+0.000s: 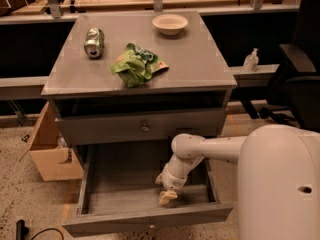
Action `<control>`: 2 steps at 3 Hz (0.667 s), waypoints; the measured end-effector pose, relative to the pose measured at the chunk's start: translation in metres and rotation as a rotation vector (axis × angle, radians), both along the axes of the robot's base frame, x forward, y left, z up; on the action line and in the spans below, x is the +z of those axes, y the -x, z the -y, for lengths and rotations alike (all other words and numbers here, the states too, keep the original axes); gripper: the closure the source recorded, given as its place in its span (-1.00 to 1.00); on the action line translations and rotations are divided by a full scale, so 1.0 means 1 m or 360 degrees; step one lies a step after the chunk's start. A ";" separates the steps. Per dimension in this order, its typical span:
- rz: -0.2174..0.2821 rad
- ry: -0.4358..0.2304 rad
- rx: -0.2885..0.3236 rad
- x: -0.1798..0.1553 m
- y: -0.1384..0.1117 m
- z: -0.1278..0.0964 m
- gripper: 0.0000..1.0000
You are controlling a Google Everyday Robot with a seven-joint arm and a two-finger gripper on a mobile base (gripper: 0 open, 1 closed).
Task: Open middle drawer
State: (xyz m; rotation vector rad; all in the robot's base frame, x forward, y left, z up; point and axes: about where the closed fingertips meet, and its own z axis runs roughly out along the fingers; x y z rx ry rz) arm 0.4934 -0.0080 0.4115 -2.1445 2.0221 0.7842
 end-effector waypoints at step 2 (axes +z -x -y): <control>0.0101 0.0032 -0.0043 0.009 -0.004 0.006 0.26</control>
Offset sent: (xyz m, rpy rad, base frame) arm 0.0335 -0.0511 0.0793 -0.1423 -0.4530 -0.1940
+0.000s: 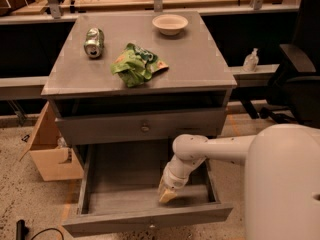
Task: Open middle drawer
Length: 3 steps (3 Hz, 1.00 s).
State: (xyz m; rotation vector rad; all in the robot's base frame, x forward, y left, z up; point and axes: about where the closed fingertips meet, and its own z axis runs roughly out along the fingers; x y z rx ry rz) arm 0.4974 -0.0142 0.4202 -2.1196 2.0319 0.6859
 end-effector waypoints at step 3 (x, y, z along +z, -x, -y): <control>0.0597 0.0011 -0.0344 0.122 0.020 0.070 1.00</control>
Offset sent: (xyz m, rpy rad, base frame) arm -0.0113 -0.0952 0.1357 -0.0525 -0.4513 -0.2723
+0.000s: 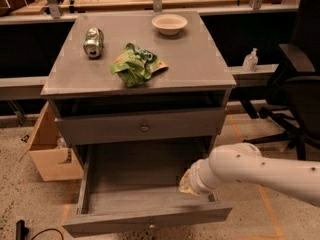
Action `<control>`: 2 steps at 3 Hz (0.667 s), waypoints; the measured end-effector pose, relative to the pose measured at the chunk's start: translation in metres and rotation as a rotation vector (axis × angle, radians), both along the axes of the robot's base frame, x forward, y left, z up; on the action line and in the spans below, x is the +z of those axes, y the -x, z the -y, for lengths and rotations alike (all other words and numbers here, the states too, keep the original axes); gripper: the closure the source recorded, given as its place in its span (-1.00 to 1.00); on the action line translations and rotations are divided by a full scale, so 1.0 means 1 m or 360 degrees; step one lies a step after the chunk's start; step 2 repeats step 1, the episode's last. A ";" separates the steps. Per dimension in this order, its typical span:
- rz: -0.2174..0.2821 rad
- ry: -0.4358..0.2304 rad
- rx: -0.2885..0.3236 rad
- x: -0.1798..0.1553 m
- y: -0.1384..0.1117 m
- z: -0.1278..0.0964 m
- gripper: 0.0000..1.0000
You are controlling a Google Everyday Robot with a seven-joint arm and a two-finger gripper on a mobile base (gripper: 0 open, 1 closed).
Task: Open middle drawer
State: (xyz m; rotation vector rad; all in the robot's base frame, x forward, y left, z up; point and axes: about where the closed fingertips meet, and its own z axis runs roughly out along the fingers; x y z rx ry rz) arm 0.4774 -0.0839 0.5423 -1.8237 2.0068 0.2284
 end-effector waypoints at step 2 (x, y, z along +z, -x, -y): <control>0.0166 -0.0248 0.0018 0.069 0.024 -0.008 1.00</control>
Offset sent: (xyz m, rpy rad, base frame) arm 0.0000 0.0000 0.0000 0.0000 0.0000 0.0000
